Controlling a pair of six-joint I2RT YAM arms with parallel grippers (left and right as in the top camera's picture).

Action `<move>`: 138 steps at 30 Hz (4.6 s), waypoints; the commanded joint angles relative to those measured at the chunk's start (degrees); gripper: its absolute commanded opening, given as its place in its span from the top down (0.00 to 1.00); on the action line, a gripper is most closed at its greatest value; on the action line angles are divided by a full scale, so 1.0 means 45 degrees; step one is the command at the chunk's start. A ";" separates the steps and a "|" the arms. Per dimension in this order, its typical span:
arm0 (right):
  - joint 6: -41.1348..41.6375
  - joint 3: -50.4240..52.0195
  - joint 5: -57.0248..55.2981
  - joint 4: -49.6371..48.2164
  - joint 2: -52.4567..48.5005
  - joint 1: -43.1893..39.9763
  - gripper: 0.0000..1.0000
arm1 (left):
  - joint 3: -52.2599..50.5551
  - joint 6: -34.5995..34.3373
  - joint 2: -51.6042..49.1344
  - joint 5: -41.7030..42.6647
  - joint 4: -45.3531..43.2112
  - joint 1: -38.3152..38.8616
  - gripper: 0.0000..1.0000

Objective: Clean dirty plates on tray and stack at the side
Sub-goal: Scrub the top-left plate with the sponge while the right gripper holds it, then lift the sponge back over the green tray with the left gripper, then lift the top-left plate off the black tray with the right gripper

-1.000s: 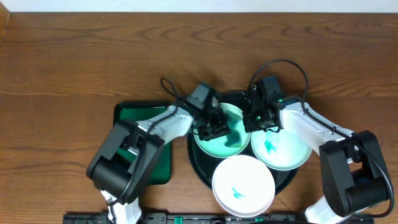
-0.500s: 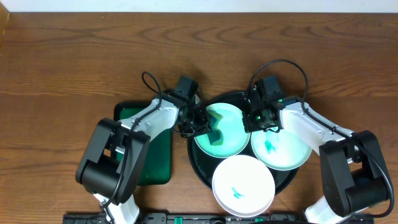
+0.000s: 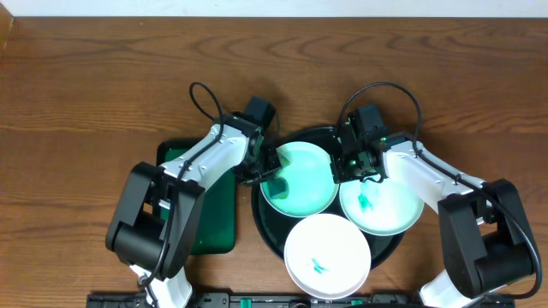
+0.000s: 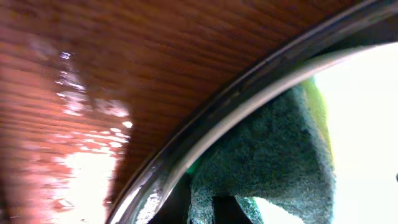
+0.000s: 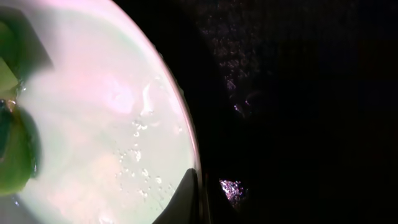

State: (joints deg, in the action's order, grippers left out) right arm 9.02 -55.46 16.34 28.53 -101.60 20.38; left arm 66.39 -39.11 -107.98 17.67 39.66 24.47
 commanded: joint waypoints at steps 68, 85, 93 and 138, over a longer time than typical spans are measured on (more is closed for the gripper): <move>-0.1137 -0.0345 -0.2147 0.0238 0.4007 0.0631 0.99 | 0.3793 0.1899 0.2681 -0.5955 0.6907 -0.1710 0.93; -0.1486 -0.1292 -0.6989 0.1817 0.4983 0.2686 0.99 | 0.3269 0.2317 0.2681 -0.5921 0.6941 -0.2438 0.93; -0.2113 -0.2472 -0.8476 0.2822 0.4983 0.2832 0.99 | 0.3269 0.2361 0.2681 -0.5921 0.6931 -0.2438 0.93; -0.5931 -0.2890 -2.1255 0.3857 0.4911 0.9588 0.99 | 0.3259 0.2696 0.2681 -0.5916 0.6513 -0.2438 0.93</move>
State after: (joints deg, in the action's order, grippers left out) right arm -16.60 -66.96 -75.02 45.82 -80.38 62.57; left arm 81.41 -28.01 -95.81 -8.93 68.77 13.69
